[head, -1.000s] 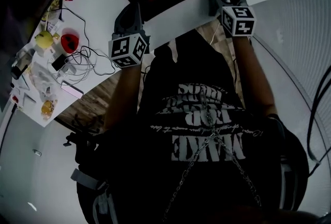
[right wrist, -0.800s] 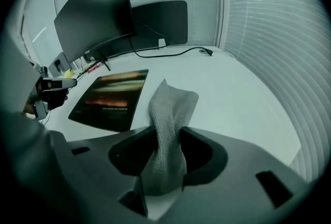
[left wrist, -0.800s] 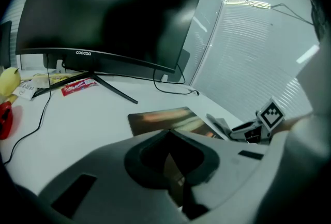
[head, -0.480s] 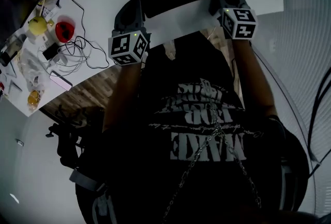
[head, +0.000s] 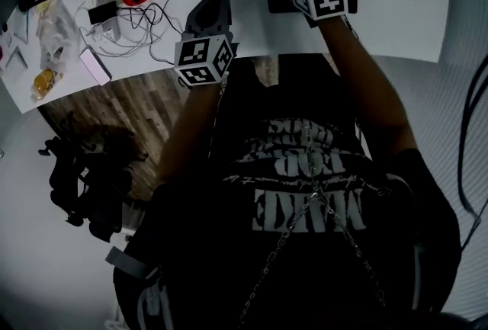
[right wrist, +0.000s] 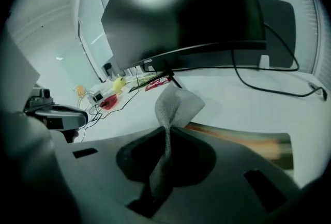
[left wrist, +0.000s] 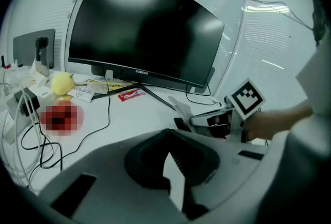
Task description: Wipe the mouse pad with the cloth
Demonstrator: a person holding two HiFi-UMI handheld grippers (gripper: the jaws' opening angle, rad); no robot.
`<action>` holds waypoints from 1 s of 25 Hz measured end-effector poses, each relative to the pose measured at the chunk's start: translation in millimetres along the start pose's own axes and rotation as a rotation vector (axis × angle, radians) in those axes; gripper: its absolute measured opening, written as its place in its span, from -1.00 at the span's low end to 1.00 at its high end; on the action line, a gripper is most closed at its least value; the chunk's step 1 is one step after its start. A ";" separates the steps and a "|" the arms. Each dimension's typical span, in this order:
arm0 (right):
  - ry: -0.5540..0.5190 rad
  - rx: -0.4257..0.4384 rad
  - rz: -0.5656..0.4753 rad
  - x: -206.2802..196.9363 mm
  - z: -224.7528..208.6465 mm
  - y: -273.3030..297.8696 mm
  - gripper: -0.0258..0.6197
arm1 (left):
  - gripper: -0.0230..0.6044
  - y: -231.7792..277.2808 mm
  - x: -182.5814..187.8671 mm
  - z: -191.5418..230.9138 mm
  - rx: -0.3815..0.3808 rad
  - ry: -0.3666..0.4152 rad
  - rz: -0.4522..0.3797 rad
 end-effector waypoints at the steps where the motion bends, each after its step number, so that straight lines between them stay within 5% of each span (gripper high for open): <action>1: 0.001 0.002 0.019 0.5 3.2 7.3 -0.83 | -0.91 -1.8 -2.7 2.6 0.001 -0.002 0.008; 5: 0.038 -0.045 0.080 -16.0 -11.9 14.2 -0.83 | -0.91 -0.4 -10.4 7.4 -0.013 -0.003 0.039; 15: 0.285 -0.307 0.096 -89.5 -146.0 -71.6 -0.83 | -0.91 24.9 -14.9 0.6 -0.087 0.023 0.101; 18: 0.301 -0.267 0.032 -80.2 -135.5 -84.0 -0.83 | -0.91 27.0 -10.8 -2.6 -0.102 0.037 0.103; 25: 0.145 -0.039 0.004 -31.2 -12.3 -40.1 -0.83 | -0.91 33.2 -3.3 -1.0 -0.099 0.049 0.122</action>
Point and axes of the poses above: the fingertips, and each gripper's own axes: y forward along the fingers, z to its left, x out of its top, the point moved 5 cm from there along -y, backward along the fingers, and after that the axes turned 14 degrees about z, right-handed, at the moved point
